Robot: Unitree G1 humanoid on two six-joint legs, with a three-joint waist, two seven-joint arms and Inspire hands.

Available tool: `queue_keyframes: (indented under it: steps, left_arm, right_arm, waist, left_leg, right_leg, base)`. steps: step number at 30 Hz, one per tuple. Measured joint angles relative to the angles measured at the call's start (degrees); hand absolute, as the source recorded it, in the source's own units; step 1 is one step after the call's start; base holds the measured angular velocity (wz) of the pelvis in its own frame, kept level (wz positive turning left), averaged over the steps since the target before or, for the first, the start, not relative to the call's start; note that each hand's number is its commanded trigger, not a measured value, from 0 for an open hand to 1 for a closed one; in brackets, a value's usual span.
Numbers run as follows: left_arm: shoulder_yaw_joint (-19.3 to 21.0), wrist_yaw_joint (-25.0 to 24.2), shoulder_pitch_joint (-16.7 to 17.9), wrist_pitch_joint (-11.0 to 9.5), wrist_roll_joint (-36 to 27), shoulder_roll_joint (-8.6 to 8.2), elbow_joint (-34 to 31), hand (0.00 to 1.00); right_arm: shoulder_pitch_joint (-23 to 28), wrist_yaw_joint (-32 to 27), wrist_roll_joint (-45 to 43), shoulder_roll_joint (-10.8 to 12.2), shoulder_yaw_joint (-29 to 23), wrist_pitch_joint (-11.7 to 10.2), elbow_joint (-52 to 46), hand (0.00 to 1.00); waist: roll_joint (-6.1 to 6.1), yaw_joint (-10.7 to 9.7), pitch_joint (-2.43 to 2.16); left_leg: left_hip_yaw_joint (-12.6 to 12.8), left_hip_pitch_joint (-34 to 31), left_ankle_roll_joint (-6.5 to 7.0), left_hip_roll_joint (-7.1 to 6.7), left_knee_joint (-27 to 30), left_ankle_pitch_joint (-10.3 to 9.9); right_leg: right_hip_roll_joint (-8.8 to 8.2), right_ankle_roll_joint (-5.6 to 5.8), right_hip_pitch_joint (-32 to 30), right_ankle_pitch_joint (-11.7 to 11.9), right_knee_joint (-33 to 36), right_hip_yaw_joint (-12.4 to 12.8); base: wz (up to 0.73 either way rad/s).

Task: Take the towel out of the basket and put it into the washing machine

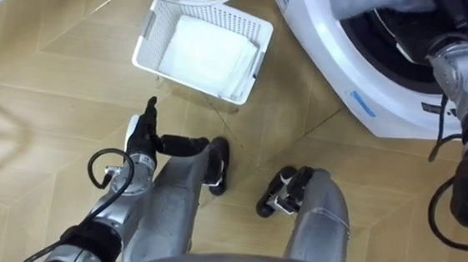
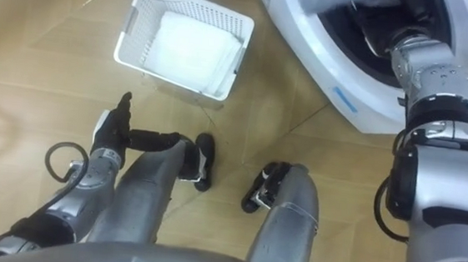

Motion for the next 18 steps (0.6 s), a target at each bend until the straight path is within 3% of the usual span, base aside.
queue_keyframes:
  steps: [6,18]
  left_arm:
    - [0.0,0.0,-0.5,0.0,0.3,-0.82,0.0,0.0]
    - [0.0,0.0,-0.7,0.0,0.4,-0.92,0.0,0.0]
  right_arm:
    - [-0.3,-0.6,0.0,0.0,0.0,-0.2,0.0,0.0]
    - [-0.5,-1.7,-0.1,0.0,0.0,-0.9,0.0,0.0]
  waist:
    - [0.4,0.0,0.0]
    - [0.85,0.1,-0.02]
  left_leg:
    - [0.0,0.0,0.04,0.0,0.2,0.0]
    - [0.0,0.0,0.09,0.03,0.3,0.0]
  right_leg:
    - [-0.11,-0.03,0.0,0.0,0.2,0.0]
    - [-0.1,-0.05,0.2,-0.1,0.2,-0.4]
  base:
    - [0.0]
    - [0.0]
